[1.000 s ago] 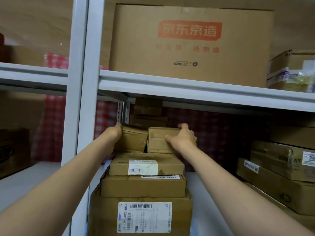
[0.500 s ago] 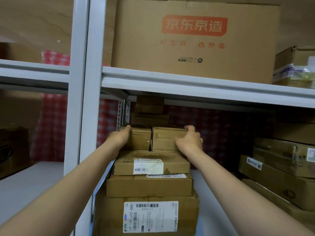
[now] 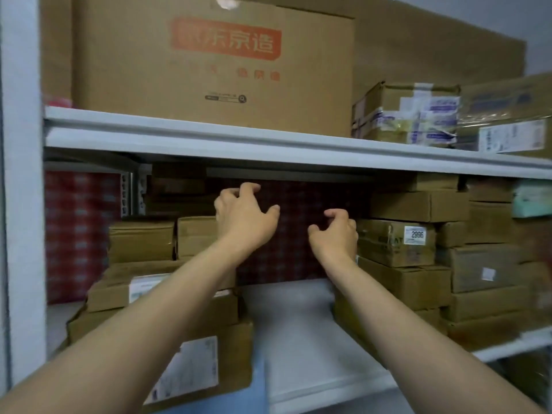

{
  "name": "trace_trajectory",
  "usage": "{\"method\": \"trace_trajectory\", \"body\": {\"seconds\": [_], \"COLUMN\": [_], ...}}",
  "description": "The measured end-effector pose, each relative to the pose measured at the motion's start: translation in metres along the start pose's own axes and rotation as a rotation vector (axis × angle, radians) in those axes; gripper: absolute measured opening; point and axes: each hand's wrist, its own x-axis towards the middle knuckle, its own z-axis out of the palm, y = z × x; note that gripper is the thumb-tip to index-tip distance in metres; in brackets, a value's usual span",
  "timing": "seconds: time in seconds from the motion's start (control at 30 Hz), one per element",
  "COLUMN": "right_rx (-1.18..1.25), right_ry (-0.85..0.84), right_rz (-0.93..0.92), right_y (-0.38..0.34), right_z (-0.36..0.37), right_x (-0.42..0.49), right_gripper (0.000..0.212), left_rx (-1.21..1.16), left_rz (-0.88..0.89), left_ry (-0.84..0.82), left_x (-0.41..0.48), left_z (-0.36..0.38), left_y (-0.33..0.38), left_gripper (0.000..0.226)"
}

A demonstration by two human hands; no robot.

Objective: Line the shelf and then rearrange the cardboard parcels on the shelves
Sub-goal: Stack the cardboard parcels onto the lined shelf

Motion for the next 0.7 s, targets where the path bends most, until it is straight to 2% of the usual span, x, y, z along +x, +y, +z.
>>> {"method": "trace_trajectory", "body": {"seconds": [0.13, 0.27, 0.43, 0.5, 0.63, 0.7], "right_rx": [0.052, 0.042, -0.019, -0.113, -0.354, -0.396], "right_ry": [0.135, 0.275, 0.449, 0.408, 0.238, 0.183], "right_rz": [0.036, 0.0, -0.063, -0.078, -0.07, -0.054], "right_y": [0.035, 0.071, 0.101, 0.107, 0.107, 0.106], "right_z": [-0.047, -0.095, -0.147, -0.158, -0.162, -0.159], "right_x": [0.027, 0.06, 0.117, 0.144, 0.183, 0.192], "right_gripper": [0.039, 0.038, 0.048, 0.059, 0.103, 0.116], "left_rx": [-0.064, -0.226, -0.445, -0.493, -0.635, -0.684], "left_rz": [-0.009, -0.073, -0.112, -0.124, -0.166, -0.178], "left_ry": [-0.121, -0.214, -0.273, -0.264, -0.261, -0.272], "left_x": [-0.008, -0.003, 0.007, 0.012, 0.025, 0.03], "left_z": [0.044, 0.099, 0.164, 0.184, 0.215, 0.225], "left_y": [0.042, 0.073, 0.112, 0.127, 0.152, 0.16], "left_gripper": [0.057, 0.059, 0.06, 0.057, 0.052, 0.051]}}
